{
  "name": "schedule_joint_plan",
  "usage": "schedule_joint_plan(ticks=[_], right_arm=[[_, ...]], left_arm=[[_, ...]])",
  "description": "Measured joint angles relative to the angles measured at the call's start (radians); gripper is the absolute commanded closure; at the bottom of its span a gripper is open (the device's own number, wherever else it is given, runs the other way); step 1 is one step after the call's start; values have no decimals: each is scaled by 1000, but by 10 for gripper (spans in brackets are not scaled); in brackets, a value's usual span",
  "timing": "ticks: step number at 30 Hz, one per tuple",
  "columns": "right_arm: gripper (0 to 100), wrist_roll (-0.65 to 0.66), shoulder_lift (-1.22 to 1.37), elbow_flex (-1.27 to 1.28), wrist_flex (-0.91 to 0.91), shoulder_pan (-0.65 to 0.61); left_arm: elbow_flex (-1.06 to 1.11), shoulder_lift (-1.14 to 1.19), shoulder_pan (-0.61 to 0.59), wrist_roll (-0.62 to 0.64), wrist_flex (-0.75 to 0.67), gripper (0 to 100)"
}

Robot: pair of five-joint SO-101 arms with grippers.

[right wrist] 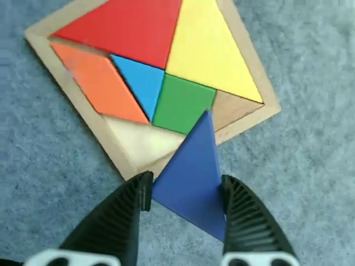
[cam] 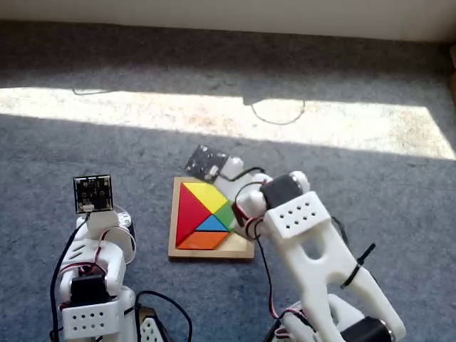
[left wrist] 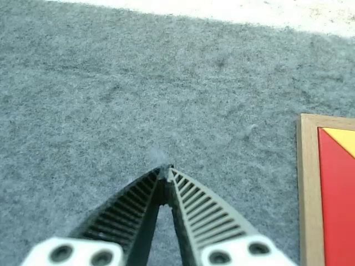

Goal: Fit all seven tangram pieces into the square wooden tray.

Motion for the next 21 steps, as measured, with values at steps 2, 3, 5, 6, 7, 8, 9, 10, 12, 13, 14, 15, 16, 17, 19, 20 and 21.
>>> schedule_joint_plan(ticks=[2, 3, 5, 6, 7, 8, 9, 10, 12, 13, 14, 15, 16, 17, 19, 20, 21], right_arm=[[918, 49, -51, 89, -40, -38], [918, 72, -74, 132, -66, -55], [918, 107, -110, 212, -120, -81], [918, 120, -123, 247, -149, -91], [918, 130, -132, 278, -180, -101], [918, 141, -135, 305, -210, -112], [918, 150, -137, 330, -242, -120], [918, 163, -137, 350, -272, -129], [916, 187, -137, 384, -325, -144], [905, 196, -137, 396, -350, -152], [882, 207, -137, 404, -371, -160], [848, 215, -135, 410, -390, -166], [806, 226, -135, 411, -400, -170], [766, 232, -135, 411, -405, -172], [711, 236, -135, 411, -408, -173], [710, 238, -135, 411, -410, -173], [711, 238, -135, 411, -410, -173]], left_arm=[[0, 0, 0, 0, 0, 994], [0, 0, 0, 0, 0, 994], [0, 0, 0, 0, 0, 994], [0, 0, 0, 0, 0, 994], [0, 0, 0, 0, 0, 994], [0, 0, 0, 0, 0, 994], [0, 0, 0, 0, 0, 994], [0, 0, 0, 0, 0, 994], [0, 0, 0, 0, 0, 994], [0, 0, 0, 0, 0, 994], [0, 0, 0, 0, 0, 994], [0, 0, 0, 0, 0, 994], [0, 0, 0, 0, 0, 994], [0, 0, 0, 0, 0, 994], [0, 0, 0, 0, 0, 994], [0, 0, 0, 0, 0, 994], [0, 0, 0, 0, 0, 994]])
